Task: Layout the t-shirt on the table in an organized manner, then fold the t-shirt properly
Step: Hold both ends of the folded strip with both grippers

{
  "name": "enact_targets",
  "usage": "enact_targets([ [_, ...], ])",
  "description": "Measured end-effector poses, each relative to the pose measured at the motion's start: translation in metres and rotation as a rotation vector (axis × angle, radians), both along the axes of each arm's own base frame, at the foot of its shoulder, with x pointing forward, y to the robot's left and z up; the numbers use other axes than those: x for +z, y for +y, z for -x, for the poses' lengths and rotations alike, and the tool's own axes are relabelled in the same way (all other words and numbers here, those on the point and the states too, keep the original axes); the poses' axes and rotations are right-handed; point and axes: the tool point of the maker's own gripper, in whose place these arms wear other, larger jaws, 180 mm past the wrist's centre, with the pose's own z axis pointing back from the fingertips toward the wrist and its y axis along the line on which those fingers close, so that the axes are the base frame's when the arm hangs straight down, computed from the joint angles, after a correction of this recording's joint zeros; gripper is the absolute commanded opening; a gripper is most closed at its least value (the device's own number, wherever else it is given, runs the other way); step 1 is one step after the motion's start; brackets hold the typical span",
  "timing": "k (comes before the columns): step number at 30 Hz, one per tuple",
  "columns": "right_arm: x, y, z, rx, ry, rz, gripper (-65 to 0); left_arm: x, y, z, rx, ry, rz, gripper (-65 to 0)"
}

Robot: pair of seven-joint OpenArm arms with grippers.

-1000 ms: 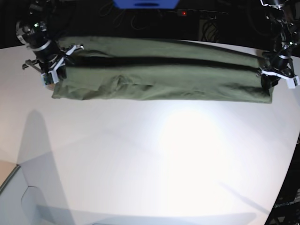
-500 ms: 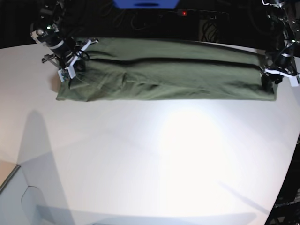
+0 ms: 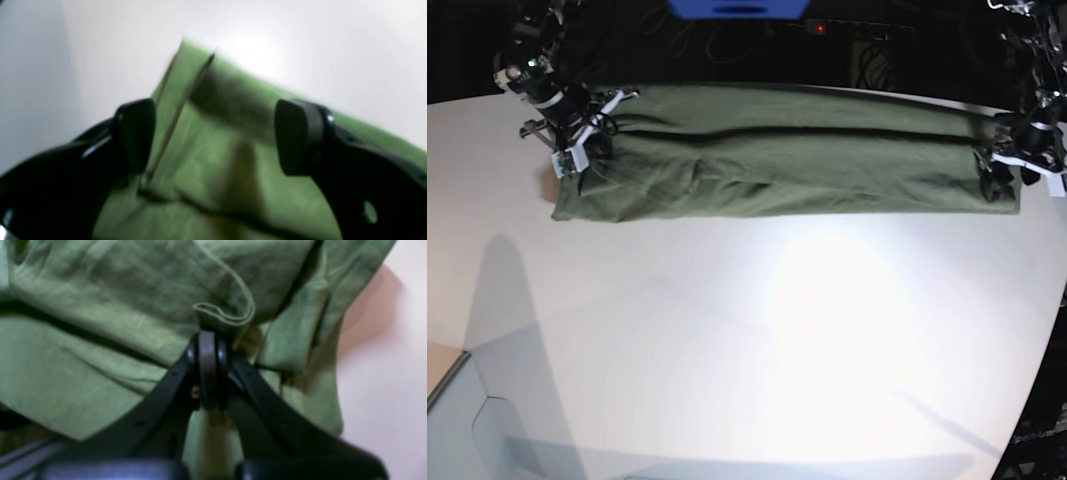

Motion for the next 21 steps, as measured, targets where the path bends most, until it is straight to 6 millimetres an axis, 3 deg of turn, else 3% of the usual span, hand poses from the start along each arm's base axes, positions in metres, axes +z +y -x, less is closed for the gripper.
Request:
enact_targets([
  [4, -0.002, 0.002, -0.004, -0.004, -0.005, -0.018, -65.0, 0.015, -0.004, -0.009, -0.018, -0.043, -0.015, -10.8],
  [9, -0.001, 0.001, -0.004, -0.004, -0.006, -0.017, -65.0, 0.009, 0.017, 0.014, 0.035, -0.004, -0.036, -10.8],
  [16, -0.002, 0.001, -0.004, -0.004, -0.006, -0.018, -65.0, -0.026, 0.033, 0.044, 0.096, 0.101, -0.002, -10.8],
  [21, -0.001, 0.002, -0.005, -0.005, -0.007, -0.019, -65.0, -0.029, 0.034, 0.025, 0.079, 0.087, 0.001, -10.8],
])
